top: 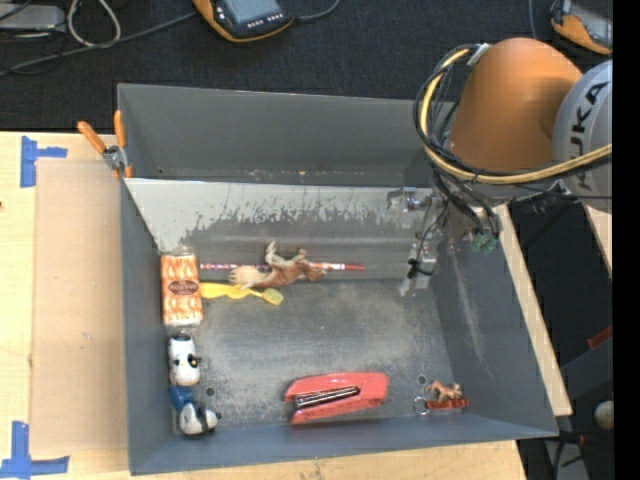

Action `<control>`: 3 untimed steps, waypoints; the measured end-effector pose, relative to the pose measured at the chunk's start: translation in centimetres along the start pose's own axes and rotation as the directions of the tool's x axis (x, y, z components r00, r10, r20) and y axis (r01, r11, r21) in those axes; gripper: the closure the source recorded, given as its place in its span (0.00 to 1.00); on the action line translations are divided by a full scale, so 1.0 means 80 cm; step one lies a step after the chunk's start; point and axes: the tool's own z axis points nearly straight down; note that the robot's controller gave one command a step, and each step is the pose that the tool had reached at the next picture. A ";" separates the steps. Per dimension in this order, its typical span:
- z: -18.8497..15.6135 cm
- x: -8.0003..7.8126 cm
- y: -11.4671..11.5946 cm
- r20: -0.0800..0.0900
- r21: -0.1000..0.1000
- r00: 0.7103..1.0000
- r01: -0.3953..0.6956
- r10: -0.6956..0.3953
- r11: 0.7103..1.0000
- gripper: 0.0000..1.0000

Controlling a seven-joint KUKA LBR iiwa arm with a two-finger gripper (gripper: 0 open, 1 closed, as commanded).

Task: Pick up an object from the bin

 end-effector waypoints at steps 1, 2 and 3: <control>-0.006 -0.001 0.000 0.007 0.000 1.000 0.000 0.000 1.000 0.00; 0.109 0.067 0.018 0.007 -0.001 1.000 -0.006 0.006 1.000 0.00; 0.099 0.113 0.035 0.016 0.003 0.981 0.196 -0.196 0.981 0.00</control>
Offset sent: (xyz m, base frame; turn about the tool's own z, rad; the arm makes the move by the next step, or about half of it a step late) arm -0.1014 0.0281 -0.1671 0.0168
